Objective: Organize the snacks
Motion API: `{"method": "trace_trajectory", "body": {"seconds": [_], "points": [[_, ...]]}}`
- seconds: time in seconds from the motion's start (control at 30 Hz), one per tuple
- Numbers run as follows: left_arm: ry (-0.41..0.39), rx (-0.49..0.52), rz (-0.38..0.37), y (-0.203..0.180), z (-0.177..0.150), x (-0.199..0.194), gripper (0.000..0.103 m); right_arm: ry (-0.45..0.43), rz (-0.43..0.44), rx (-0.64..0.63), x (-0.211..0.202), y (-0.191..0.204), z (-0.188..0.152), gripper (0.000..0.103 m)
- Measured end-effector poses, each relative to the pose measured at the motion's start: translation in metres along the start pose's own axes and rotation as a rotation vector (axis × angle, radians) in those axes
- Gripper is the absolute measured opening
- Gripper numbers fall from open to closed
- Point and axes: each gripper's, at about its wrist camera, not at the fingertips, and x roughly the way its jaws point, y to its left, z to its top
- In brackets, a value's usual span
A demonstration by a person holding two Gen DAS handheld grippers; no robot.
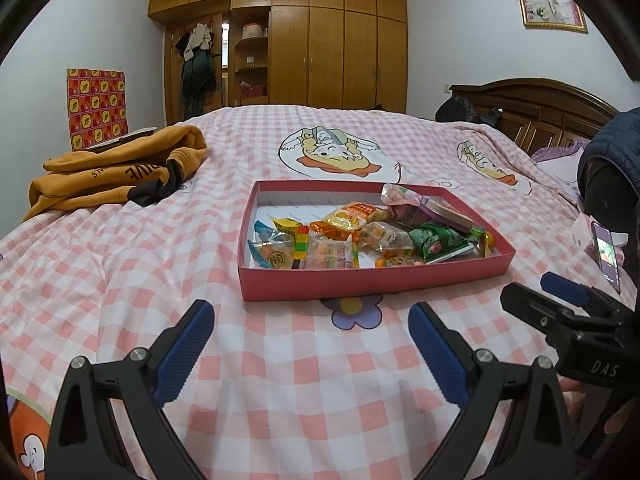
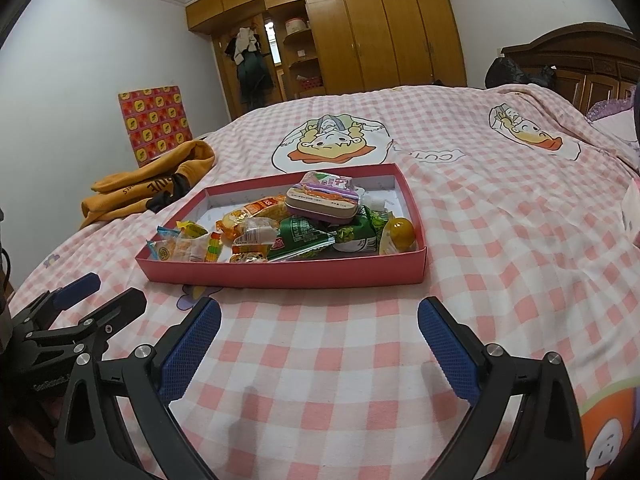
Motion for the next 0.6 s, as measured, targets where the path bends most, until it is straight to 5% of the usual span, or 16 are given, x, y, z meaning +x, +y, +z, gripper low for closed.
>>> {"method": "trace_trajectory", "body": {"seconds": [0.6], "points": [[0.008, 0.022, 0.003, -0.0058, -0.0007, 0.0027, 0.100, 0.005, 0.009, 0.003, 0.0012, 0.0019, -0.0004, 0.101]]}}
